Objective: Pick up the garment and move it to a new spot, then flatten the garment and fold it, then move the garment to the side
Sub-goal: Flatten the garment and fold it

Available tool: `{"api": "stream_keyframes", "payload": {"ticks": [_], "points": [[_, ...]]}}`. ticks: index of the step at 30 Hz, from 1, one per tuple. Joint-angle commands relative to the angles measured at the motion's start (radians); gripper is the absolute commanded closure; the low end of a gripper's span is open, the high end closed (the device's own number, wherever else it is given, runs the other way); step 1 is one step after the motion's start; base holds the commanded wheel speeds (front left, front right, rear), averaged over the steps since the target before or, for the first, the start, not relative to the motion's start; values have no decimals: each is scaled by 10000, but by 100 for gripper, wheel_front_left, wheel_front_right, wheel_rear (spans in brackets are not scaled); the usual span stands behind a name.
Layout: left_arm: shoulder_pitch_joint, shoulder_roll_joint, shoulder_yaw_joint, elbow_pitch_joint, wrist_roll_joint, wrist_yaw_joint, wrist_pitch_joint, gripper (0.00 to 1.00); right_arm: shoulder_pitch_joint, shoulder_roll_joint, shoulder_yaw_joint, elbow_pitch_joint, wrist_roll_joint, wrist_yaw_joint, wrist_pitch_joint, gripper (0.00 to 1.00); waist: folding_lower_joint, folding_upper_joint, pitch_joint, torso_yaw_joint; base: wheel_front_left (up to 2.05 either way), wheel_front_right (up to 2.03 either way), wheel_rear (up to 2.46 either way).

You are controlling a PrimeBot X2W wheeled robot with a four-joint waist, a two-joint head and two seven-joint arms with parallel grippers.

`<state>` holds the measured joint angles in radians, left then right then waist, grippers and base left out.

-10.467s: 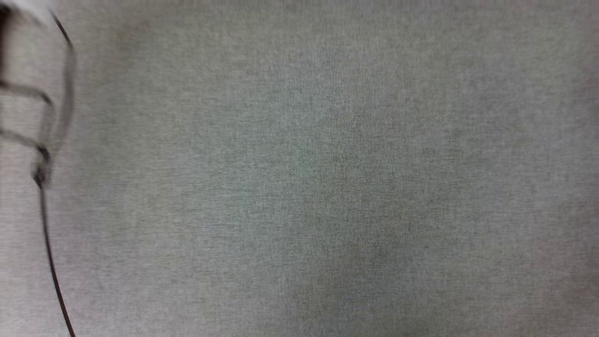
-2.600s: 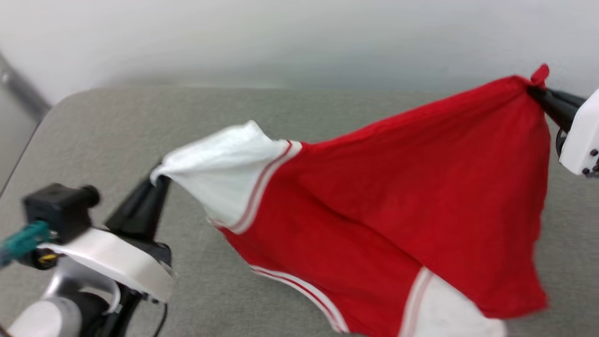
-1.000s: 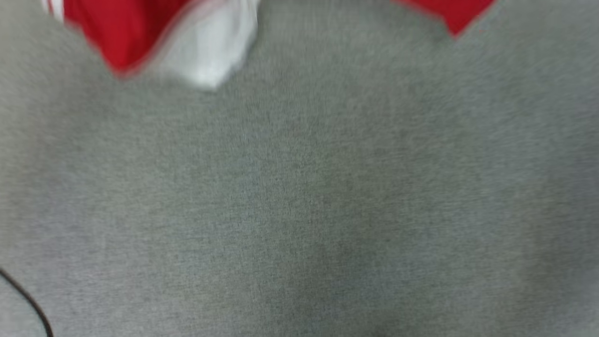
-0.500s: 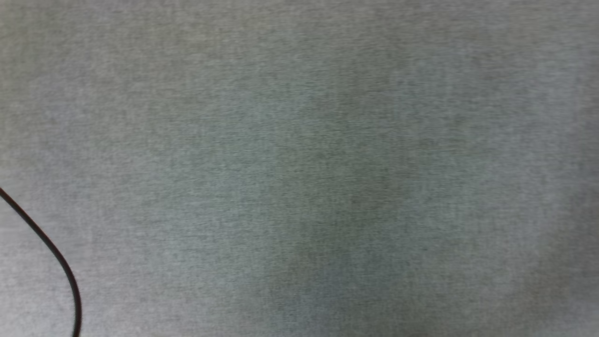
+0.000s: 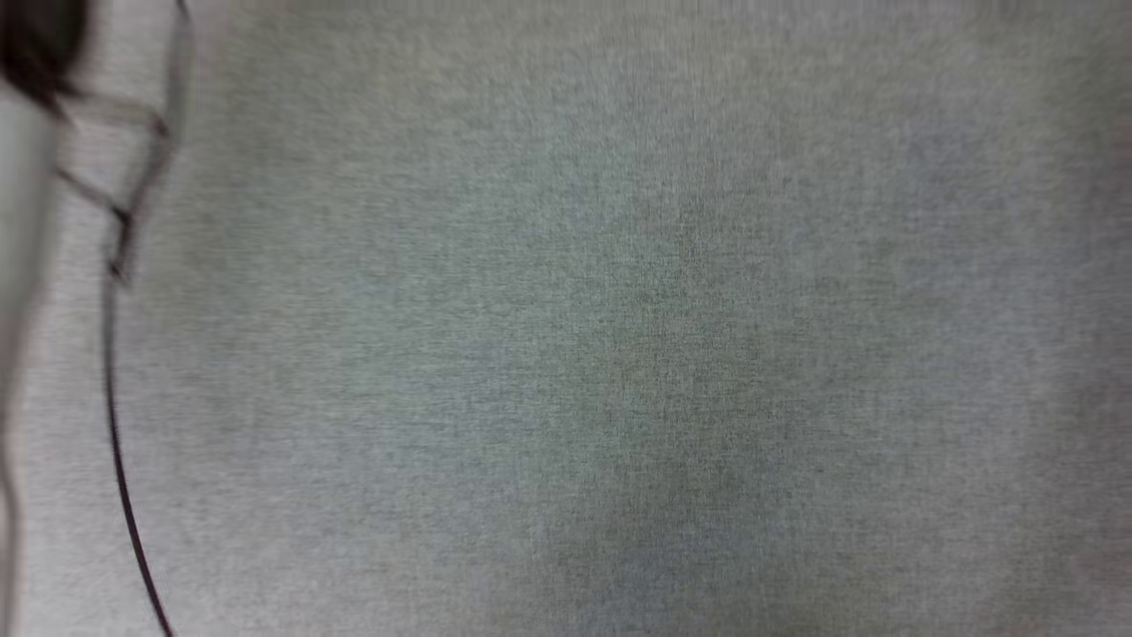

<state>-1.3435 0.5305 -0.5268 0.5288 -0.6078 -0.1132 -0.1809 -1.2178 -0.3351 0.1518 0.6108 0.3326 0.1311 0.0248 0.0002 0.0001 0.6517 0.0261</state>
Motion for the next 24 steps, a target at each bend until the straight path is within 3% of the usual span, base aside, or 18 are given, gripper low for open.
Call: {"api": "stream_keyframes", "payload": {"ticks": [1, 13, 24], "points": [[1081, -69, -131, -296, -160, 152, -138, 100, 628, -78, 163, 62, 226, -7, -124, 100, -2, -1, -662, 153, 0, 0, 0], [6973, 584, -1100, -2337, -793, 1094, 202, 100, 4554, -884, 1049, -183, 1578, -7, 26, 100, -2, -1, -3189, 359, 0, 0, 0], [9907, 1478, -1634, -4035, -1479, 1545, 1069, 100, 7400, -1732, 1312, -1372, 2994, -9, 1099, 100, -2, -1, -4386, 386, 0, 0, 0]]}}
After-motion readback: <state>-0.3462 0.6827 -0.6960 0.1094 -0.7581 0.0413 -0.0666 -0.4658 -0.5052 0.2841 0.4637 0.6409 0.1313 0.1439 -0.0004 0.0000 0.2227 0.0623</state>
